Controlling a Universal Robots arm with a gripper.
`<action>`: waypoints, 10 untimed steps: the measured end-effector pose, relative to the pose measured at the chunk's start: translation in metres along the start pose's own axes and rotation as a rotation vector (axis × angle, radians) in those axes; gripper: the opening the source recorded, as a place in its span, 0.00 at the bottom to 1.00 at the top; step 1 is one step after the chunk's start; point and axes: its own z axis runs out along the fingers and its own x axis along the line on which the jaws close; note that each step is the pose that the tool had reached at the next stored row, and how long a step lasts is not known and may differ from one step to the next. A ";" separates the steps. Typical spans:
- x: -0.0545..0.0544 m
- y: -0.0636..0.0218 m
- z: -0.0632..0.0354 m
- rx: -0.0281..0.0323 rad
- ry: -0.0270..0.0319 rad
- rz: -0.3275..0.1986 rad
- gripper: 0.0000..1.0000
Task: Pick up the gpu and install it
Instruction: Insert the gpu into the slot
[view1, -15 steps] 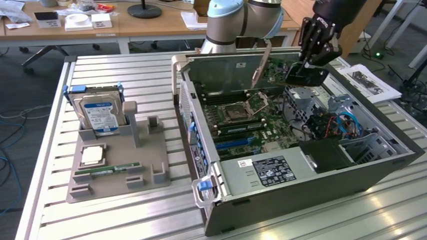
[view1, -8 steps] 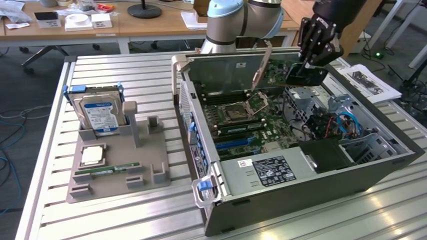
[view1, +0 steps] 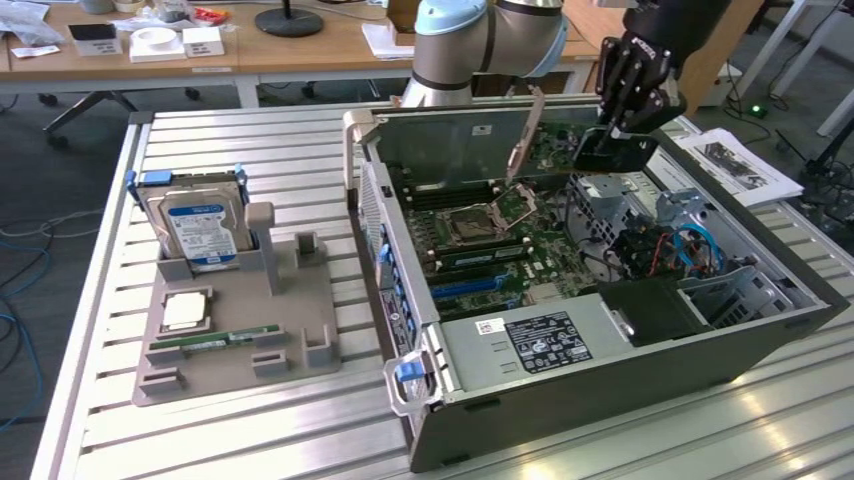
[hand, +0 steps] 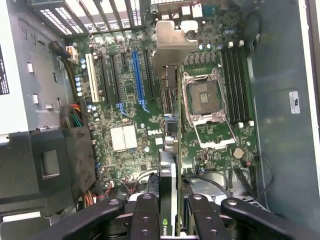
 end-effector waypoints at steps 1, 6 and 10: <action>0.000 0.0002 0.0004 0.0025 -0.0002 -0.002 0.27; 0.001 0.0027 0.0026 0.0135 -0.0019 -0.011 0.27; 0.001 0.0049 0.0036 0.0239 -0.0037 -0.019 0.27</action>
